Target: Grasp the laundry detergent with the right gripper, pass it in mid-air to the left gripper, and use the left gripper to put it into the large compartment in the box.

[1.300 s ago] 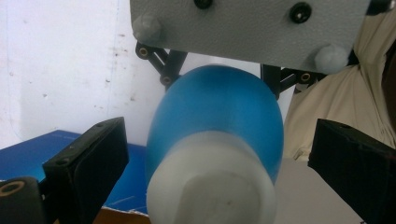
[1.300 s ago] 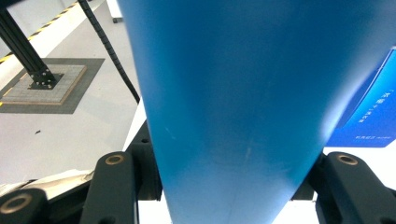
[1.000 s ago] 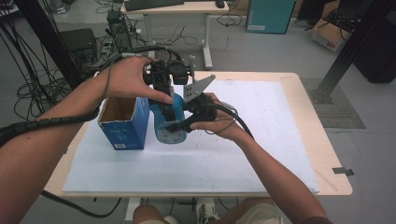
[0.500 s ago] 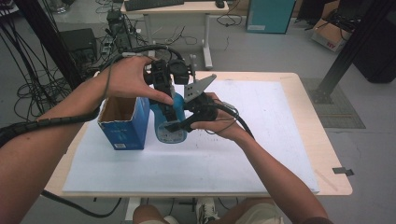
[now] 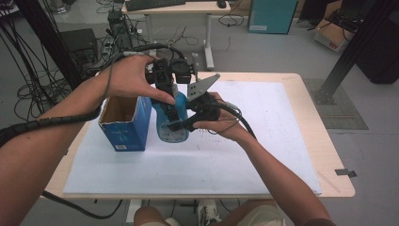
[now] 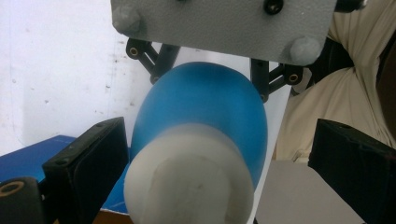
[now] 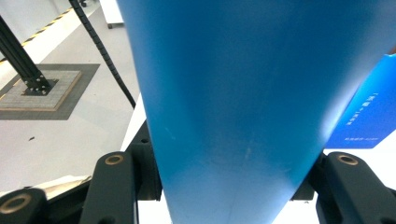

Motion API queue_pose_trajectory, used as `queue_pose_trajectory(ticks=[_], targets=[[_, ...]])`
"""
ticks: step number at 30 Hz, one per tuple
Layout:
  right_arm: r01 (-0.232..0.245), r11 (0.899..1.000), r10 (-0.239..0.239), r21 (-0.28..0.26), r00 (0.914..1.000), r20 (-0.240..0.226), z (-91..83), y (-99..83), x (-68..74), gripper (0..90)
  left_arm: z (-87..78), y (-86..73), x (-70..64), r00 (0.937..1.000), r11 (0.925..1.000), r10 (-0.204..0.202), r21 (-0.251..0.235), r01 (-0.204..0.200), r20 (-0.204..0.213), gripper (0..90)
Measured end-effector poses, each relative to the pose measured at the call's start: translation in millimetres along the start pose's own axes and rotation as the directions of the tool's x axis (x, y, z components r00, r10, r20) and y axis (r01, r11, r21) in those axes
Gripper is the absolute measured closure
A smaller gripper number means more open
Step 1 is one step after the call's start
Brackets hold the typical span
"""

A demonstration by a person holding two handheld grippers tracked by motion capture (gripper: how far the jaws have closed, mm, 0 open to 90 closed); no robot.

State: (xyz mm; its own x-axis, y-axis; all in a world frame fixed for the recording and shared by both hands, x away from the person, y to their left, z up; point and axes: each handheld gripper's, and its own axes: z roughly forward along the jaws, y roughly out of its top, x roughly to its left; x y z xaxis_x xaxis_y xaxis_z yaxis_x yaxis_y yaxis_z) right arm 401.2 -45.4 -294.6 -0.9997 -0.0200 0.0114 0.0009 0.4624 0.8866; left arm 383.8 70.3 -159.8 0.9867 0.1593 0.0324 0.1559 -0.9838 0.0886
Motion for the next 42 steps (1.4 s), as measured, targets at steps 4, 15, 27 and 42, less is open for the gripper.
queue_pose_trajectory(ticks=[4, 15, 27, 42], targets=[[0.004, 1.000, -0.004, -0.001, 1.0000, 0.003, -1.6, -0.2, -0.4, 44.0, -0.3, 1.1, 0.0, 1.0000, 1.0000, 0.002, -0.003, -0.002, -0.001, 5.0], [0.012, 1.000, -0.012, -0.001, 0.9999, 0.009, -3.1, 0.2, -0.5, 43.9, -0.7, 2.4, -0.8, 0.9999, 1.0000, 0.003, -0.009, -0.003, -0.010, 5.0], [0.001, 1.000, -0.001, -0.005, 1.0000, 0.003, -3.6, 1.0, -0.5, 43.9, -0.7, 2.1, -0.5, 1.0000, 1.0000, 0.009, -0.002, -0.009, -0.001, 5.1], [0.003, 1.000, -0.003, -0.008, 1.0000, 0.004, -3.7, 1.3, -1.6, 43.8, -0.5, 2.3, -1.9, 0.9999, 0.9999, 0.005, -0.012, -0.005, -0.013, 5.1]])
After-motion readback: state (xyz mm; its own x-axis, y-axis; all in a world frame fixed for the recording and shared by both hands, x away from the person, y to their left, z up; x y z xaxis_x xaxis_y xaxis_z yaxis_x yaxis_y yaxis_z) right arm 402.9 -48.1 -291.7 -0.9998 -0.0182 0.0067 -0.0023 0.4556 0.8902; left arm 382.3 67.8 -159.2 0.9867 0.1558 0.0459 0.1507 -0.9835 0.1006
